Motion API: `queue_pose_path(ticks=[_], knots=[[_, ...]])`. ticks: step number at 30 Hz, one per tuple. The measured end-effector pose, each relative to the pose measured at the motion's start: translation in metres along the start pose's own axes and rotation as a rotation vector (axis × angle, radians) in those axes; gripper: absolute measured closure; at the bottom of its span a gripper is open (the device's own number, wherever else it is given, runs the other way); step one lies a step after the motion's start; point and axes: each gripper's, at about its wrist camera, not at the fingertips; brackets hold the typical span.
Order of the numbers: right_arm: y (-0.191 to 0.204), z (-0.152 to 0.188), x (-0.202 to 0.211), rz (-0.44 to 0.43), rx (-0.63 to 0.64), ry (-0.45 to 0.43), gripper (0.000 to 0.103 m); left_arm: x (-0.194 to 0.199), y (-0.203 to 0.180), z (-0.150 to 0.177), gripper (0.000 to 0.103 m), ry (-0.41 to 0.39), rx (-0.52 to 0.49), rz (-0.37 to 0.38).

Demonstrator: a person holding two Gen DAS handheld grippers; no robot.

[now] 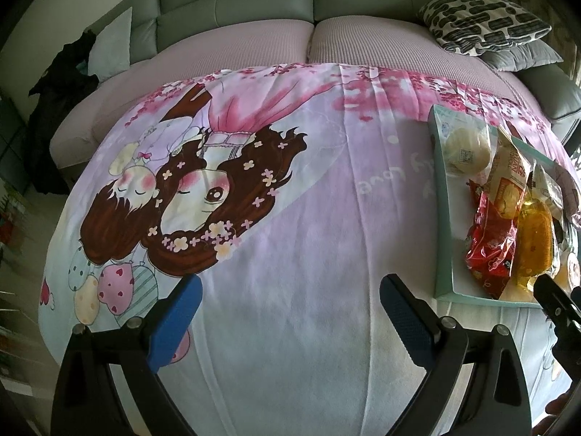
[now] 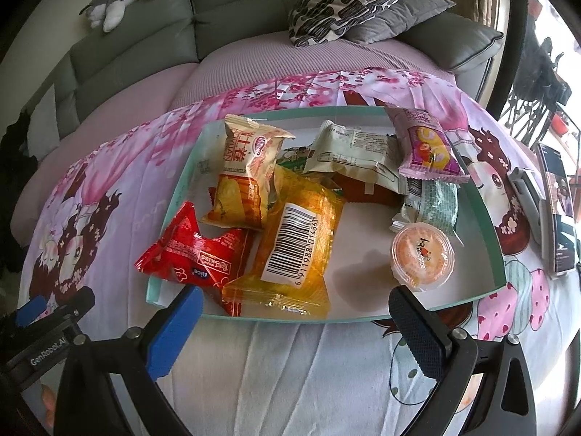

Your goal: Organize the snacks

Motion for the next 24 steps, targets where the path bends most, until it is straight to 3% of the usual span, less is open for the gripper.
queue_pose_path(ticks=[24], knots=[[0.001, 0.0003, -0.0013, -0.001, 0.0, 0.004, 0.0, -0.0015, 0.0007, 0.0007, 0.005, 0.009, 0.006, 0.014]])
Point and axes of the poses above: each gripper's, at about its wrist camera, not at the fingertips, and x roughly against the way its jaws point, y to its left, z to its underside, and after that the axes turned 1 degree about -x, right-handed
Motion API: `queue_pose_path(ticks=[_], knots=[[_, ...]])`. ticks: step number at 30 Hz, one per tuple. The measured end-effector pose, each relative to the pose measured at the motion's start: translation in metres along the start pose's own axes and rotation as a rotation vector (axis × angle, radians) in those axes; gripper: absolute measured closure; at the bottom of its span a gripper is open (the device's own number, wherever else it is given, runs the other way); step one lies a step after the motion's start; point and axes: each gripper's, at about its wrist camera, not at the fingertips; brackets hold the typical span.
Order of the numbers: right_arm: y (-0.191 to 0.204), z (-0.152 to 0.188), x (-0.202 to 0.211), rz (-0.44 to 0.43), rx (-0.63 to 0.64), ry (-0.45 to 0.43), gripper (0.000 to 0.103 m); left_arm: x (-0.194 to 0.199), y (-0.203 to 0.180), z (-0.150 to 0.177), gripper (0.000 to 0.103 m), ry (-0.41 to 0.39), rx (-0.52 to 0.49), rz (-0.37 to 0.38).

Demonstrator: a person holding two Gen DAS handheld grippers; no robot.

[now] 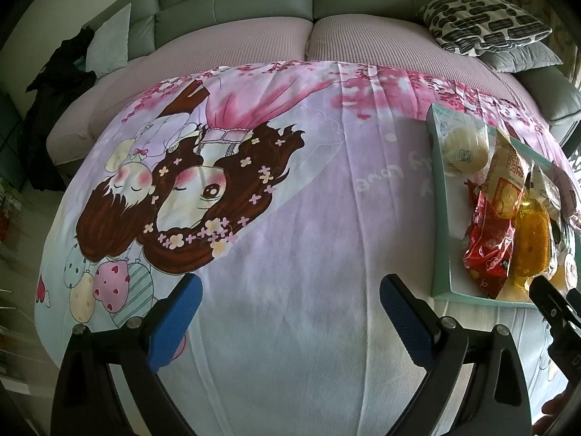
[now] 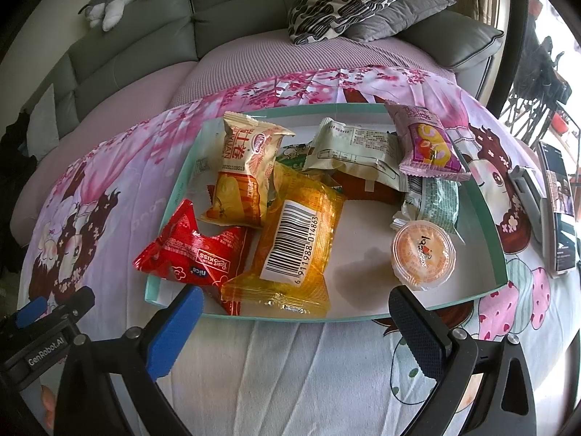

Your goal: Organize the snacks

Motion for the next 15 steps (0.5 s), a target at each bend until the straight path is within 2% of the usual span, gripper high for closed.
queue_pose_path(ticks=[9, 15], knots=[[-0.0003, -0.0003, 0.0001, 0.0, 0.0, 0.001, 0.0, 0.0009, 0.0007, 0.0007, 0.005, -0.005, 0.004, -0.018], [0.0001, 0.0005, -0.0004, 0.0, -0.001, 0.001, 0.0, 0.0068, 0.0027, 0.0002, 0.005, -0.042, 0.013, -0.007]])
Point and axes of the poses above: each gripper's, at about its wrist camera, not at the fingertips, and x roughly against the way its jaws point, y to its left, z to its underside, and after that the axes turned 1 degree about -x, right-handed
